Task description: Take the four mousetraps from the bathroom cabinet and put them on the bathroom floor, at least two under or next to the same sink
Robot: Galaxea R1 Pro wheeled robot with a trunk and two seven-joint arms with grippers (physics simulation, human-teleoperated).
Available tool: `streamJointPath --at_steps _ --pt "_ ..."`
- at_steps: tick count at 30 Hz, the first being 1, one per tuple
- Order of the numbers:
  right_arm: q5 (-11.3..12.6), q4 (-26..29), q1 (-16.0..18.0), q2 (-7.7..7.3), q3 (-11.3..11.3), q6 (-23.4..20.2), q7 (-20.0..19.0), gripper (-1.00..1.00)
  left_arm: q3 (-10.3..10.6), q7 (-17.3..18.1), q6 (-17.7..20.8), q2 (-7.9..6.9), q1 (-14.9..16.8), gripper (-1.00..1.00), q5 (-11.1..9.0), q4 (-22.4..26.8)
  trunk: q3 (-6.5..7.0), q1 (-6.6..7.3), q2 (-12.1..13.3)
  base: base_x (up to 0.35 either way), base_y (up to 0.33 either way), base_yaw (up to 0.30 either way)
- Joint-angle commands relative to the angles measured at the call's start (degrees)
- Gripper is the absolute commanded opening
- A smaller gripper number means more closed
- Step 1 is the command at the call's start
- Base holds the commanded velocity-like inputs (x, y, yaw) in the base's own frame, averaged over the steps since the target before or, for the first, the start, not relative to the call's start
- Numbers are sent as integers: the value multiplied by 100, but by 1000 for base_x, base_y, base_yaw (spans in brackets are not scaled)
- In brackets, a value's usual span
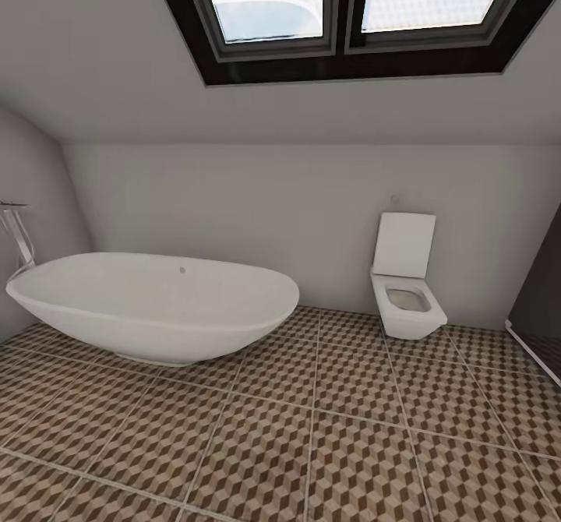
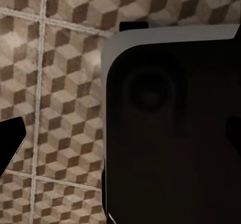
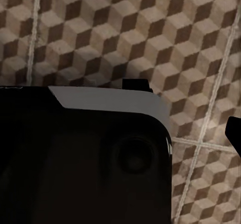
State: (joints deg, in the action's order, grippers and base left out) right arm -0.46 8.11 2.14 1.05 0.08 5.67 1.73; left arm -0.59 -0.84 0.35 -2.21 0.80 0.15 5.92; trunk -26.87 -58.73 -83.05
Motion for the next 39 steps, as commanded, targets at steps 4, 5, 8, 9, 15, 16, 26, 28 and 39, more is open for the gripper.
streamJointPath --at_steps 4,5,8,9,15,16,26,28,39 --pt "-1 125 17 15 1 -111 40 100 -8 -32 133 -8 128 100 2 134 -6 0 -3 0 0 0" --pt "0 157 19 28 3 -143 45 100 -8 -46 165 -8 161 100 3 166 -6 0 -3 0 0 0" --pt "5 254 22 43 14 -240 42 100 -7 -61 261 -7 260 100 0 264 -6 0 -3 0 0 0" --pt "4 5590 22 47 23 -2235 38 100 -6 -62 3305 -7 343 100 -1 5930 -6 0 -3 0 0 0" --pt "5 6172 23 43 312 -2376 12 100 -3 -43 3350 -2 377 100 -9 6302 -6 0 -3 0 0 0" --pt "7 6298 24 39 417 -2371 9 100 -3 -37 3356 -1 380 100 -14 6426 -6 0 -3 0 0 0" --pt "34 6674 24 69 652 -2161 4 100 12 -37 3380 103 386 100 -69 6729 -6 0 -3 0 0 0" --pt "33 6730 24 70 654 -2081 8 100 24 -32 3376 187 386 100 -72 6740 -6 0 -3 0 0 0" --pt "29 6791 24 59 681 -1986 3 100 67 -18 3358 290 386 100 -85 6756 -6 0 -3 0 0 0"
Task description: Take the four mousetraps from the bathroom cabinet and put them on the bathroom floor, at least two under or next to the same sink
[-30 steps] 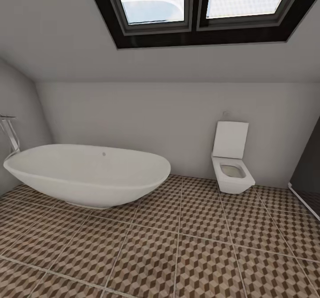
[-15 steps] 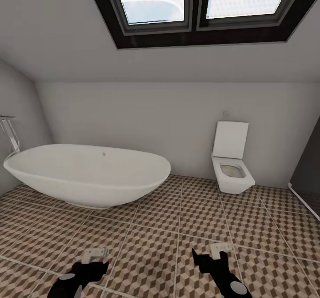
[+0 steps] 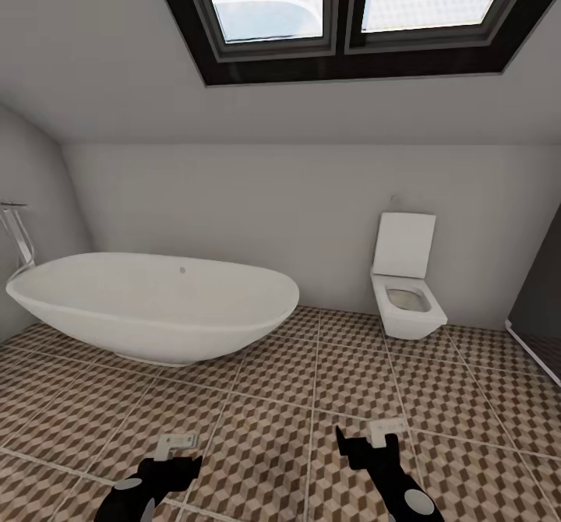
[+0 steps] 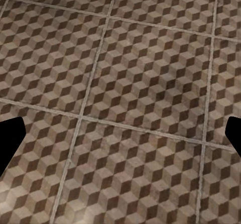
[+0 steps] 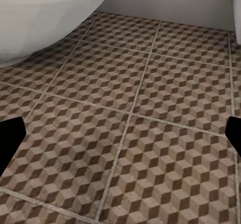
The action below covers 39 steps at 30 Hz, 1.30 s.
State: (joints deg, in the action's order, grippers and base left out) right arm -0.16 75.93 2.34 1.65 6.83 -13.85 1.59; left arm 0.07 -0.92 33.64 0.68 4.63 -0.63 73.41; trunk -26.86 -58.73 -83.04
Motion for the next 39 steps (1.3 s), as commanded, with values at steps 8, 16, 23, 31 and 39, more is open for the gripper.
streamJointPath --at_steps 8,16,23,31,39 --pt "-5 9 3 5 98 1 20 100 1 -7 30 6 3 100 -7 -1 -6 0 -4 0 0 0" --pt "-9 9 3 10 107 5 24 100 1 -9 36 10 3 100 -7 -1 -6 0 -4 0 0 0" --pt "-5 9 3 11 107 5 25 100 19 -12 37 11 3 100 -7 -14 -6 0 -4 0 0 0" --pt "-7 13 3 14 108 5 30 100 191 -13 37 11 3 100 -7 -13 -6 0 -4 0 0 0" --pt "-10 22 3 19 259 5 45 100 211 -14 38 11 3 100 -7 -18 -6 0 -4 0 0 0"
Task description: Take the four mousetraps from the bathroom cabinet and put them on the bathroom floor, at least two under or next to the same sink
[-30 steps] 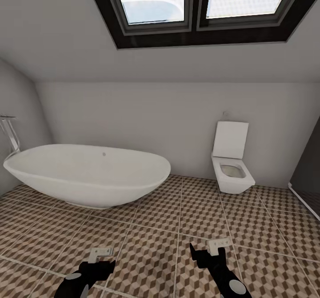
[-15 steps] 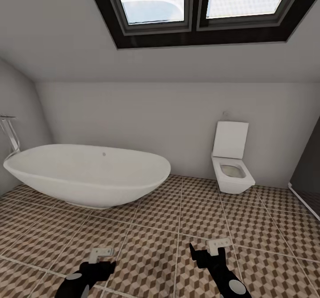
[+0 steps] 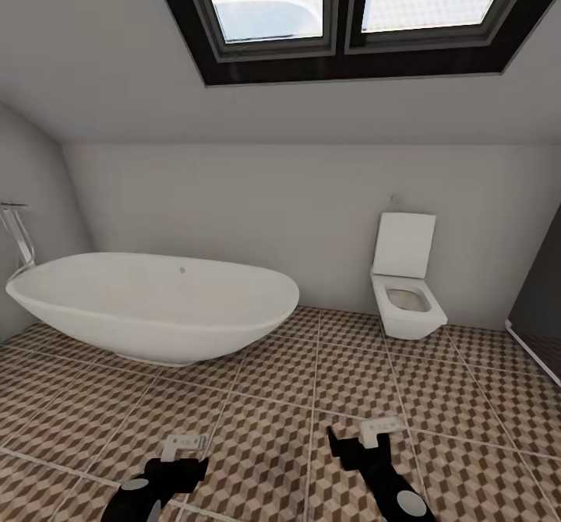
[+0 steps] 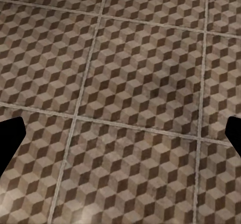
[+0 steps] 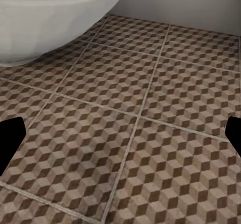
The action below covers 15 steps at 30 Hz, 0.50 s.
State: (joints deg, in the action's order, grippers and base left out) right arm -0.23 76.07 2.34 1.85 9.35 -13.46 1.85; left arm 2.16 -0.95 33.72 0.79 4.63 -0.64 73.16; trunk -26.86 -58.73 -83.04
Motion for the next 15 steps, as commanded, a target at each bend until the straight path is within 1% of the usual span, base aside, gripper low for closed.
streamJointPath --at_steps 1,6,15 --pt "-3 11 3 -1 30 -34 21 100 2 -10 29 0 3 100 -7 7 -6 0 -4 0 0 0" --pt "-4 32 3 -1 134 -34 25 100 9 -10 29 0 3 100 -7 8 -6 0 -4 0 0 0" --pt "-4 39 3 -2 156 -34 26 100 10 -10 29 0 3 100 -7 11 -6 0 -4 0 0 0"
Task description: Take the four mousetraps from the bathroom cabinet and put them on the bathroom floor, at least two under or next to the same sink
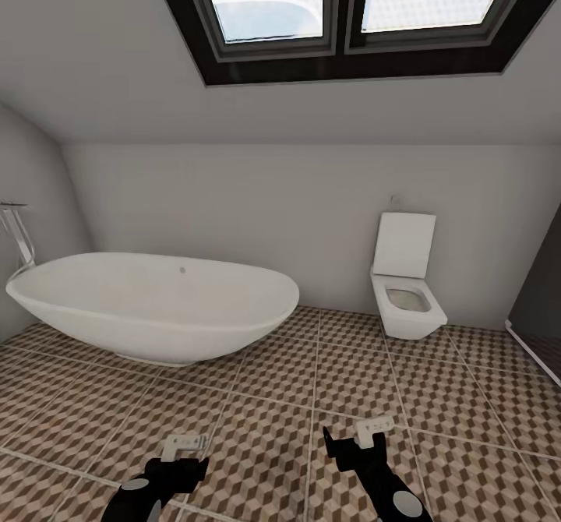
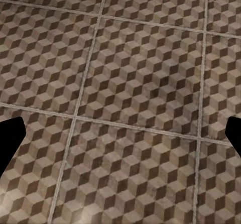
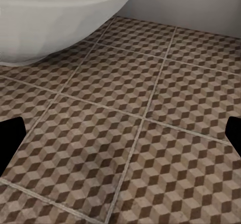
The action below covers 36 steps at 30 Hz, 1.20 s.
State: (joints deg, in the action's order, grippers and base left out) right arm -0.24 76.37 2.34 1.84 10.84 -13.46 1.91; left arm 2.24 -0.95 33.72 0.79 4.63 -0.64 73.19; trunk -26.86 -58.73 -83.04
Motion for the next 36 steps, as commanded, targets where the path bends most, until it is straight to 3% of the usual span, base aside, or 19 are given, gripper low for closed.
streamJointPath --at_steps 1,36 --pt "-3 9 3 -3 6 -34 20 100 3 -10 29 0 3 100 -7 5 -6 0 -4 0 0 0" --pt "6 9 3 -1 6 -27 -4 100 4 -10 29 0 3 100 -7 -9 -6 0 -4 0 0 0"
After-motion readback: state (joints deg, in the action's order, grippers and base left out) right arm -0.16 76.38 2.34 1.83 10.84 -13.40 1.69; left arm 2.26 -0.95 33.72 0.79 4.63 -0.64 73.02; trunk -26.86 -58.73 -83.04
